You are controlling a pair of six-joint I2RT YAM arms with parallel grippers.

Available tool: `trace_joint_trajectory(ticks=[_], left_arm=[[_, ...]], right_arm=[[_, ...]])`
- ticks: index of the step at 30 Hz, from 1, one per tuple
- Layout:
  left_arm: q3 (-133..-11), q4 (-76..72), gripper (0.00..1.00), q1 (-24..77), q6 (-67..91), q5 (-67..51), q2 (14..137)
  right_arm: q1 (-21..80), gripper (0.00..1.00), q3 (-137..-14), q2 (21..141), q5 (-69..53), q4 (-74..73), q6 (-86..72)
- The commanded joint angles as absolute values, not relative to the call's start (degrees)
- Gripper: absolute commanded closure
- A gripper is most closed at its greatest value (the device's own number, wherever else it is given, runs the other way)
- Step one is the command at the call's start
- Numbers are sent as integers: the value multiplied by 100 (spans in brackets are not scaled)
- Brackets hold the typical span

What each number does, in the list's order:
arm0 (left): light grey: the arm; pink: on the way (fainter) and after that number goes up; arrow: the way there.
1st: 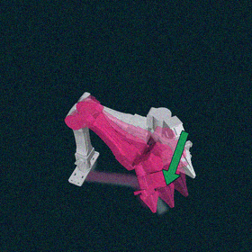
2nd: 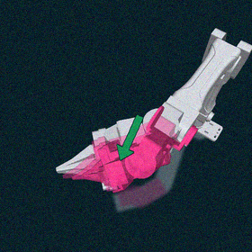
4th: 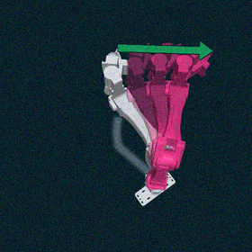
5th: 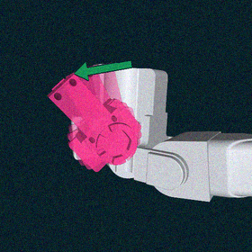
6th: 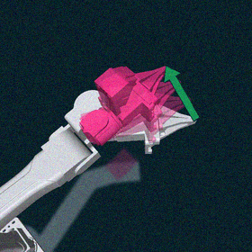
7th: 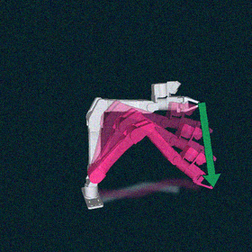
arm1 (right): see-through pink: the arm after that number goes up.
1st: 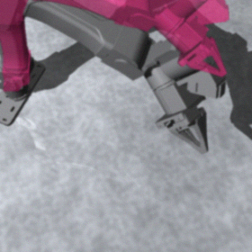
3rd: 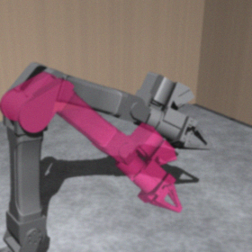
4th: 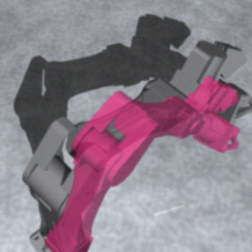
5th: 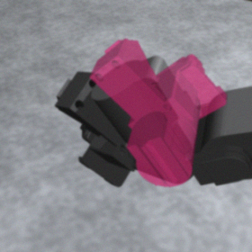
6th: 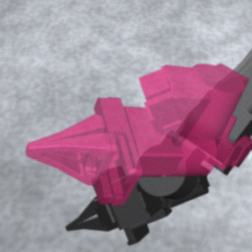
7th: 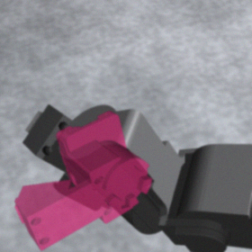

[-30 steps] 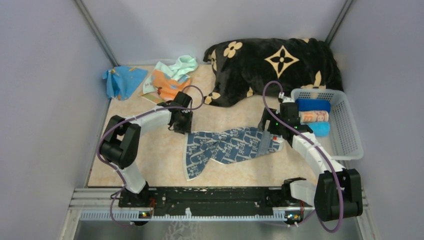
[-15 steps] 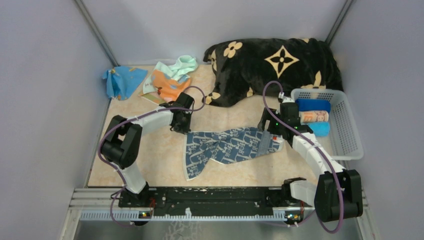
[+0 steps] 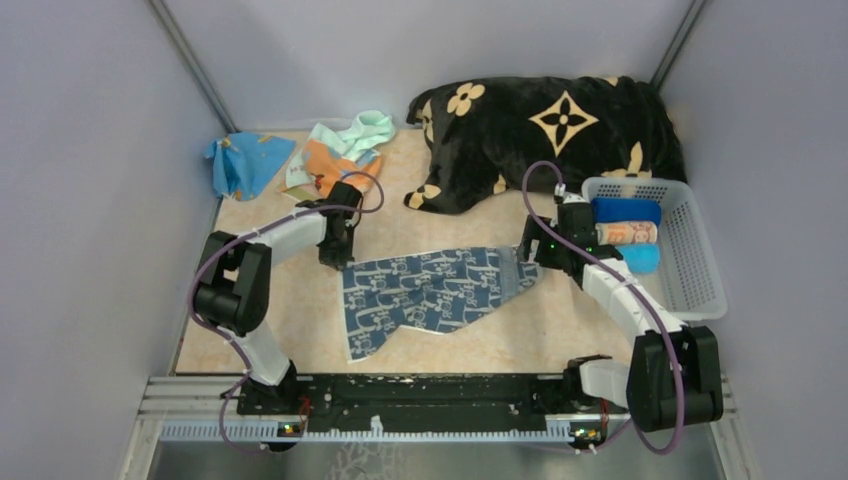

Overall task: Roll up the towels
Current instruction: Flatten out the towel at the center of the board.

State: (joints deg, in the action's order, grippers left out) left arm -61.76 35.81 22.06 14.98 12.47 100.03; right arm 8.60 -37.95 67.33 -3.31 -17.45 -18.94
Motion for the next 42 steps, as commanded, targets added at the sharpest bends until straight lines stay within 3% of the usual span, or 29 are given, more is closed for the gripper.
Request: trace_joint_trajectory(ticks=[1, 6, 16, 30, 42], left_arm=[[-6247, 4071, 100, 1962, 981, 1745, 9923], [-6458, 4066, 100, 1849, 687, 1961, 10011], [-6498, 3986, 100, 1845, 642, 1856, 10011], [-6442, 3960, 100, 1828, 661, 1969, 10028], [-6446, 3979, 100, 1793, 676, 1942, 10054]], right_arm=[[910, 16, -4327, 6982, 19, -1694, -1701], [914, 19, -4684, 7563, 383, -1770, -1540], [841, 43, -5611, 9042, -908, -1658, -751], [824, 64, -6186, 10391, -1263, -1719, -496], [1320, 64, -6372, 10615, -256, -2586, -269]])
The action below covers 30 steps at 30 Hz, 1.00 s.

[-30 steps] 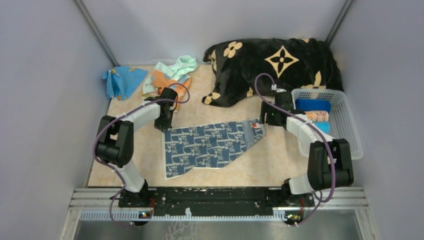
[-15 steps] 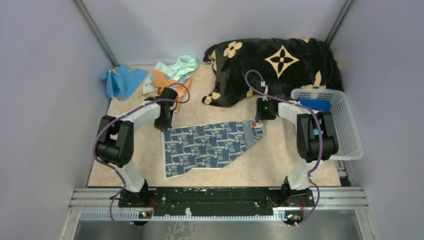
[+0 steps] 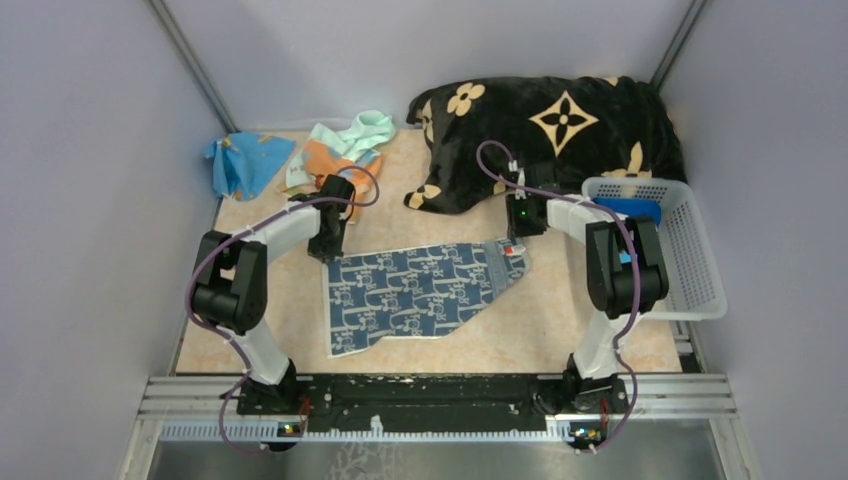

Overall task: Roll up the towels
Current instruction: Flatten out the towel at the center of the board.

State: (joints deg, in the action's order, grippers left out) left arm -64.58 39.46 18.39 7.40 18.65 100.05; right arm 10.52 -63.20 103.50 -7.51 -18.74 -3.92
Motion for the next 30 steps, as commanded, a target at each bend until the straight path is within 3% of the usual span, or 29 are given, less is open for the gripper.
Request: trace_joint_trajectory(ticks=[1, 10, 17, 30], left_arm=[[-6443, 3978, 100, 1789, 677, 1947, 10050], [-6451, 3996, 100, 1741, 699, 1928, 10097], [-6545, 3920, 100, 1667, 703, 1720, 10000], [-7254, 3483, 100, 1608, 504, 1295, 8216]], right_arm=[[1354, 64, -6380, 10607, -118, -2651, -270], [1379, 70, -6398, 10676, 220, -2879, -287], [1379, 100, -6500, 10662, 409, -2810, -358], [1375, 100, -6640, 8081, 299, -2403, -510]])
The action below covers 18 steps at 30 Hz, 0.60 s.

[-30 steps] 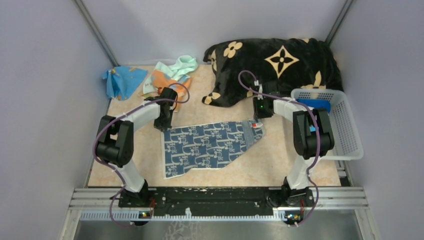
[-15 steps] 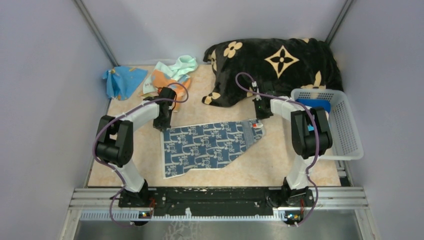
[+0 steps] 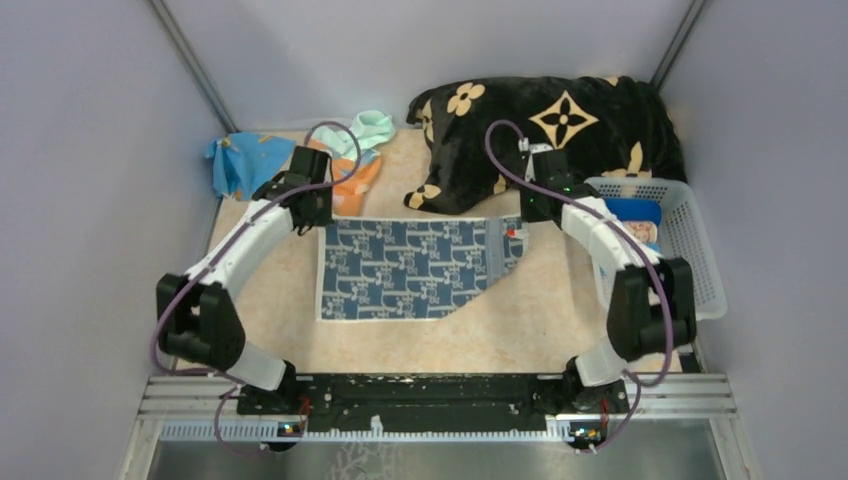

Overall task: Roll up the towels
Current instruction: Flatten out the towel at the center of the board.

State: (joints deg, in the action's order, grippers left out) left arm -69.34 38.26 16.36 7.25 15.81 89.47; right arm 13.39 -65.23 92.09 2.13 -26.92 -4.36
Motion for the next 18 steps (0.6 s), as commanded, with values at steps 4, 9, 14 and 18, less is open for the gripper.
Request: trace_joint_trajectory(ticks=[4, 9, 14, 18], left_arm=[[-7240, 3288, 100, 1608, 352, 1086, 7329], [-6909, 3007, 100, 1608, 314, 1060, 6102], [-6730, 3366, 100, 1608, 477, 711, 5125], [-6590, 3834, 100, 1608, 694, 364, 4605]], right_arm=[[1379, 100, -6604, 7139, 272, -2374, -464], [1380, 100, -6540, 5932, 190, -2543, -347], [1380, 100, -6483, 4875, -42, -3011, -307], [1380, 100, -6452, 4300, -325, -3507, -378]])
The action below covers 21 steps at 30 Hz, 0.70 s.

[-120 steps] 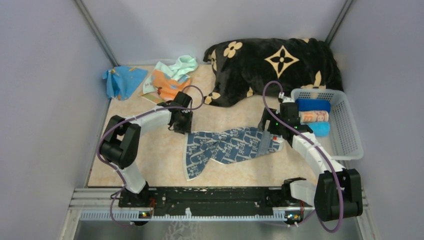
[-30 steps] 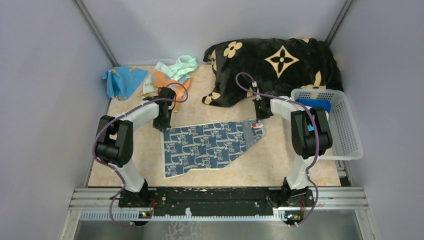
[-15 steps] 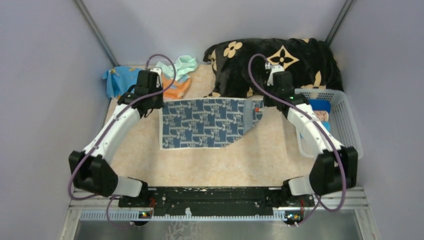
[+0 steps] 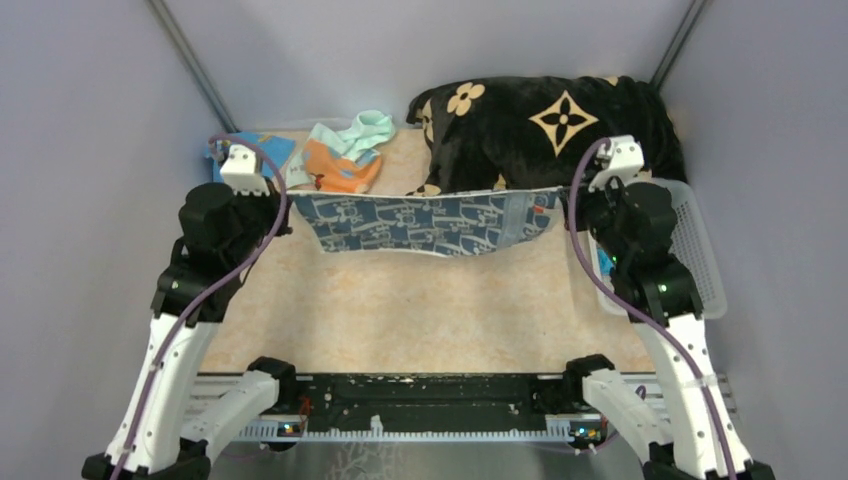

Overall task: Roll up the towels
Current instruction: Flatten out the towel at the center of the board.

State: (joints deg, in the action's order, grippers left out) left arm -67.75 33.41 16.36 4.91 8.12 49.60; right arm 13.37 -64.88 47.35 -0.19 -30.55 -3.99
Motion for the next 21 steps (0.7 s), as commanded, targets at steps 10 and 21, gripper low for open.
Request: trace_joint_trajectory(ticks=[10, 21], left_arm=[[-5795, 4056, 100, 1604, 1267, 524, 5255], [-5693, 1875, 100, 1080, 1923, 441, 8104]], right_arm=[[1380, 100, -5563, 4583, 81, -3422, -911], [502, 100, -4512, 7105, 196, -126, -1344]])
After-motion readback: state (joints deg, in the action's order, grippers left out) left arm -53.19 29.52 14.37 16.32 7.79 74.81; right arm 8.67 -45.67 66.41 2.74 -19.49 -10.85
